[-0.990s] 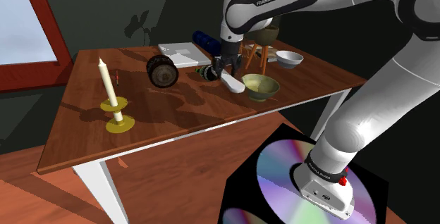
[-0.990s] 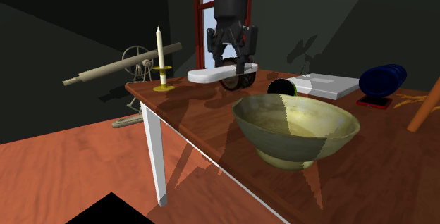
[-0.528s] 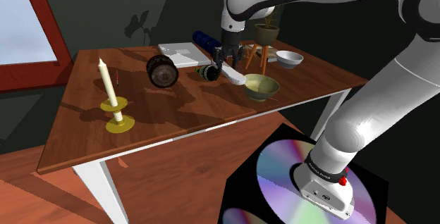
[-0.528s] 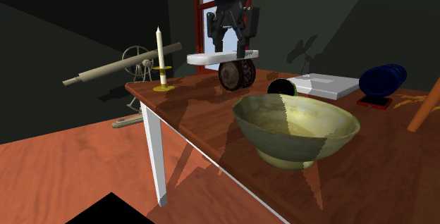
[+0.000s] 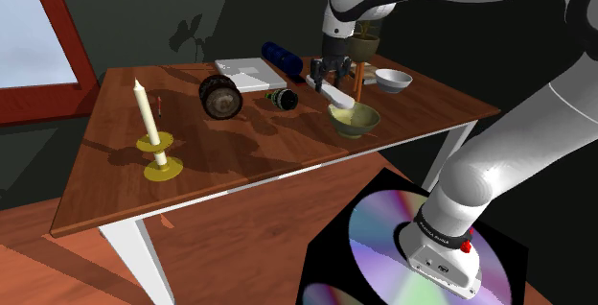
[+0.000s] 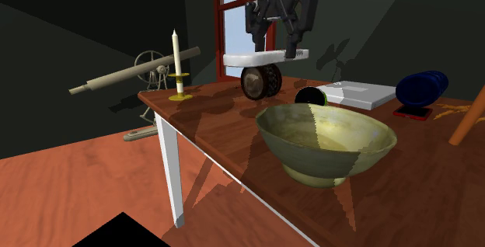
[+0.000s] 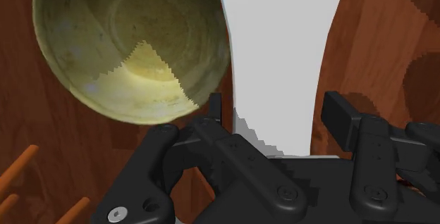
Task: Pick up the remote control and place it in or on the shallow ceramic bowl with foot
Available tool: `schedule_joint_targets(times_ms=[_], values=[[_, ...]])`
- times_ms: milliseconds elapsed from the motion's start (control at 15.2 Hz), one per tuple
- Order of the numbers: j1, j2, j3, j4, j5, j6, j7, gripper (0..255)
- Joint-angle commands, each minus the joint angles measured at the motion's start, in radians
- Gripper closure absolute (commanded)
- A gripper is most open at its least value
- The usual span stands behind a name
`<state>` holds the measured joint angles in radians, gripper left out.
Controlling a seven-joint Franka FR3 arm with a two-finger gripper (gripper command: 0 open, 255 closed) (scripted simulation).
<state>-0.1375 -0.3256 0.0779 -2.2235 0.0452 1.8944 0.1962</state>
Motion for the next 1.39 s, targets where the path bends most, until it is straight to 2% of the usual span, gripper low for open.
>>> schedule_joint_targets(times_ms=[0,462,1320], values=[[-0.018,-0.037,-0.032,-0.028,-0.009,-0.01,-0.047,255],[-0.092,-0.11,-0.157,-0.08,-0.062,-0.035,-0.219,255],[-0.092,-0.071,-0.162,-0.224,-0.063,0.149,-0.223,255]])
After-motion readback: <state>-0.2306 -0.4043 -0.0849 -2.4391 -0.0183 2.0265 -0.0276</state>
